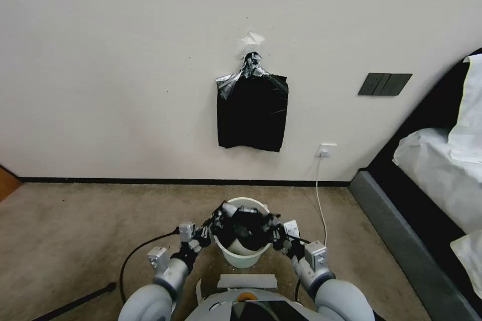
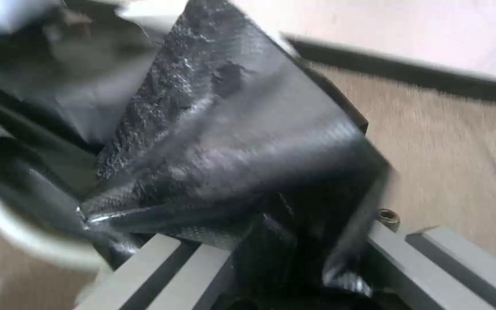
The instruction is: Place a trash bag onto the trash bin.
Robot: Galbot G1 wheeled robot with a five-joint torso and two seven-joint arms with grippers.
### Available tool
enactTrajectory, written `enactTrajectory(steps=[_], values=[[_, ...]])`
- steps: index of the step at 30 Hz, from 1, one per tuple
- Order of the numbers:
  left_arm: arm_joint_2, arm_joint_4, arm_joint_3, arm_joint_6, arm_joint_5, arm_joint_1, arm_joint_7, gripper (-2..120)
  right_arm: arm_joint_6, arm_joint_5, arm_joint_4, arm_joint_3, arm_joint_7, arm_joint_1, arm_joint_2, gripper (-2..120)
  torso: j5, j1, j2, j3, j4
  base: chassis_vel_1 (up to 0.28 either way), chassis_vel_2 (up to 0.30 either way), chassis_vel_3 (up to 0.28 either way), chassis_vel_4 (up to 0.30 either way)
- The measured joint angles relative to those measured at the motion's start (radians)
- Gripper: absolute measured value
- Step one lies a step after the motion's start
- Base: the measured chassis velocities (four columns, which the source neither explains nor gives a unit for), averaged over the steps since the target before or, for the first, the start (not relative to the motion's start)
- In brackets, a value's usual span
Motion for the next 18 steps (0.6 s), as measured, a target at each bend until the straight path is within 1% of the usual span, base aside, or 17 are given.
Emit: enactTrajectory(steps=[5,11,18], values=[[0.001,0.006,0.012,0.003,0.028,0.034,-0.006,0,-0.008,0.03,-0.002,0.0,0.013,-0.036,0.007,0,0.0,0.0,0.0,0.0,0.0001,0.0,0.0,0.0,0.0],[0.005,0.061,0.039,-0.009,0.059,0.053,-0.005,0,-0.008,0.048,-0.016,0.005,0.017,-0.047,0.04,0,0.0,0.0,0.0,0.0,0.0,0.0,0.0,0.0,0.0],[0.002,0.113,0.039,-0.032,0.075,0.07,0.001,0,-0.008,0.055,-0.062,-0.01,0.017,-0.04,0.06,0,0.0,0.0,0.0,0.0,0.0001,0.0,0.0,0.0,0.0]])
